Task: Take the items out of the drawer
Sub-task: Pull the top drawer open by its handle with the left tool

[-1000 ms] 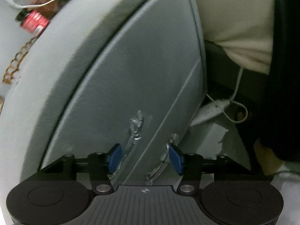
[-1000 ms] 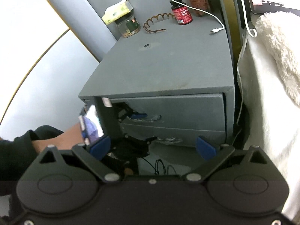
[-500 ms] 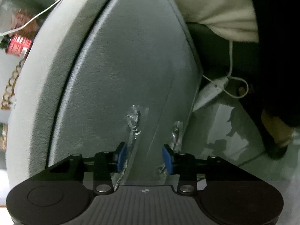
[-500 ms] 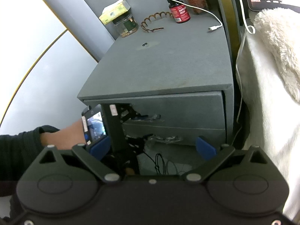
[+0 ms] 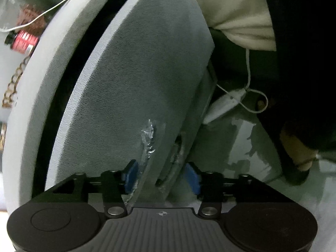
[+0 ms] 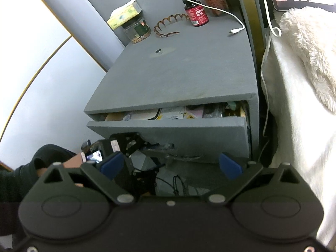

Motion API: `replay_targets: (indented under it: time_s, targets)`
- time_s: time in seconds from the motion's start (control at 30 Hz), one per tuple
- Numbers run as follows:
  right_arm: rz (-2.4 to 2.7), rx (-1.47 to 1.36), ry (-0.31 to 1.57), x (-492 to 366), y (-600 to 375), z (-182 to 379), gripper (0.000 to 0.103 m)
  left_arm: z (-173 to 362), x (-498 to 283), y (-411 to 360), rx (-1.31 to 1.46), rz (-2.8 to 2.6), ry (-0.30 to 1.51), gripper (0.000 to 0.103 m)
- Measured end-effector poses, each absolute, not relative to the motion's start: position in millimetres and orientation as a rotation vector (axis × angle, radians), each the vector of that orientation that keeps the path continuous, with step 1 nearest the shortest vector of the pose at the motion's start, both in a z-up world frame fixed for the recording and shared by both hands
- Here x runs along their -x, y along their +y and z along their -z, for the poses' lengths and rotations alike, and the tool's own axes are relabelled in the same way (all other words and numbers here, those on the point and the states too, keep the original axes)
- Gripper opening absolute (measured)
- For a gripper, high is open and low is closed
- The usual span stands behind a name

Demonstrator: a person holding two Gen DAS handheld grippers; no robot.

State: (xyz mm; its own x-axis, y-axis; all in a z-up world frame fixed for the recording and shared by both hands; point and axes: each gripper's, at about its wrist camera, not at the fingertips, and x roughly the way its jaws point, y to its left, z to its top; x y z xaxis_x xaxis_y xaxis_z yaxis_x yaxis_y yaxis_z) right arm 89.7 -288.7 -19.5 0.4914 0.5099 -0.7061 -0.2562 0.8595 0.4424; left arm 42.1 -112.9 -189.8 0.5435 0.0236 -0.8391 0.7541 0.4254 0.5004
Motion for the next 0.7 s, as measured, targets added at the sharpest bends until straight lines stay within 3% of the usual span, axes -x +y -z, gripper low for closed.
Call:
replay_targets:
  time_s: [0.1, 0.17, 0.23, 0.53, 0.7]
  targets:
    - [-0.464, -0.296, 0.949, -88.7, -288.4, 19.2, 0.099, 182.3, -42.6, -112.8, -0.929, 0.492, 0.923, 0.052]
    - [-0.459, -0.3, 0.944, -88.6, -288.8, 19.0, 0.099, 167.0, -44.4, -107.3, -0.789, 0.463, 0.937, 0.066]
    - [-0.457, -0.305, 0.944, -89.2, -289.0, 19.3, 0.099, 143.7, -43.5, -97.6, -0.608, 0.448, 0.93, 0.071]
    - [-0.433, -0.278, 0.965, -93.9, -283.4, 20.2, 0.099, 71.6, -40.0, -58.3, -0.256, 0.35, 0.752, 0.076]
    - [-0.408, -0.255, 0.973, -94.0, -279.4, 20.8, 0.099, 73.3, -59.0, -39.8, -0.212, 0.262, 0.74, 0.079]
